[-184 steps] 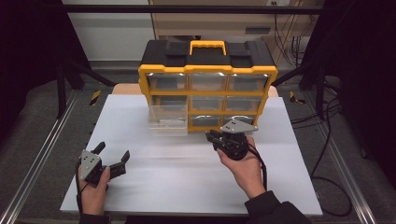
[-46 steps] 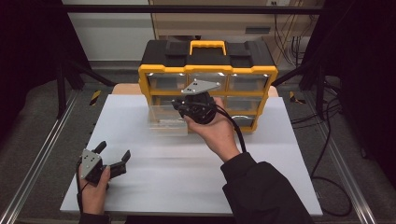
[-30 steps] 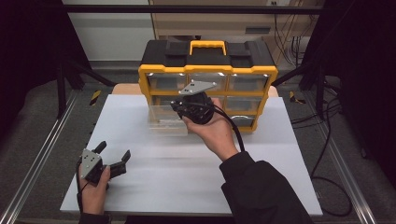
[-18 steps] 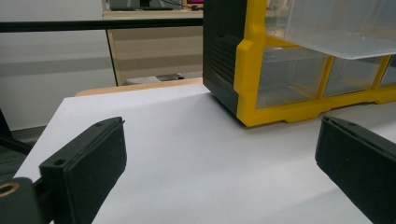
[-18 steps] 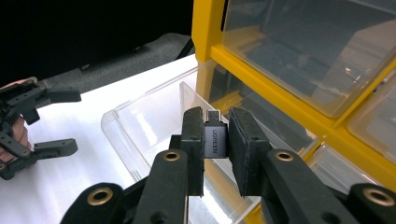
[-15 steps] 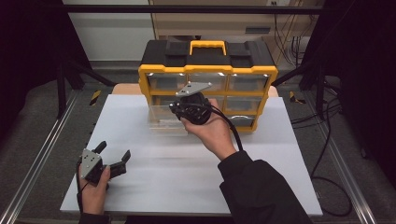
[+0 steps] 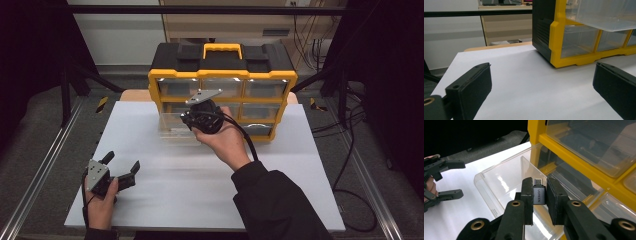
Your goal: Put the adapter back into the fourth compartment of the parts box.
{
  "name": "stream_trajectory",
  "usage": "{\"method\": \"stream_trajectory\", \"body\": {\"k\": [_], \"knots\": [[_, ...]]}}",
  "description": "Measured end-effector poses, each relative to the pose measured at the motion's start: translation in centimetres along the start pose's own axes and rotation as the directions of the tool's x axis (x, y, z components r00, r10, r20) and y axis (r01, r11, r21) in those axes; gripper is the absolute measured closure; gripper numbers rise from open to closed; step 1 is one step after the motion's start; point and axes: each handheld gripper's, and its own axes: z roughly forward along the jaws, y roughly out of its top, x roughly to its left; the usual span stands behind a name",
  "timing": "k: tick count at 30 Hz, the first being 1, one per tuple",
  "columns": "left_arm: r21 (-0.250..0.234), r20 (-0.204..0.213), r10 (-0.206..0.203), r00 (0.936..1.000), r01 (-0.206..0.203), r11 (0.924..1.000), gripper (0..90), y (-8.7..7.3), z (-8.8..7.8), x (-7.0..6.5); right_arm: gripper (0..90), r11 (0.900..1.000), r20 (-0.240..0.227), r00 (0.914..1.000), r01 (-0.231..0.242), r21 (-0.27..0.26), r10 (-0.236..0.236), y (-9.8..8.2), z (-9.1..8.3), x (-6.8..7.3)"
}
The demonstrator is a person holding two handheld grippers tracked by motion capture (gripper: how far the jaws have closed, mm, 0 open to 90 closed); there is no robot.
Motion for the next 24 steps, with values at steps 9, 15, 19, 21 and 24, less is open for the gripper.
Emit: {"method": "stream_trajectory", "body": {"k": [9, 15, 19, 21, 24], "knots": [[0.001, 0.001, 0.001, 1.0000, -0.001, 1.0000, 1.7, 0.0, 0.0, 0.0, 76.1, 1.000, 0.003, 1.0000, 0.001, 0.024, -0.001, -0.1, 0.5, 0.0], [0.001, 0.002, 0.002, 1.0000, -0.002, 1.0000, 1.7, 0.0, 0.0, 0.0, 76.1, 1.000, 0.009, 0.9999, 0.004, 0.029, -0.004, -0.1, 0.9, 0.1], [0.002, 0.002, 0.003, 1.0000, -0.003, 1.0000, 1.7, 0.0, 0.0, 0.0, 74.8, 0.999, 0.010, 0.9999, -0.004, 0.036, 0.004, -0.1, 1.1, 0.0], [0.001, 0.001, 0.002, 1.0000, -0.002, 1.0000, 1.7, 0.0, 0.1, 0.0, 73.5, 0.999, 0.014, 0.9998, -0.015, 0.032, 0.014, -0.1, 1.1, 0.0], [0.002, 0.002, 0.003, 1.0000, -0.003, 1.0000, 1.7, 0.0, 0.1, 0.0, 73.7, 0.999, 0.013, 0.9998, -0.017, 0.030, 0.016, -0.1, 1.0, -0.1]]}}
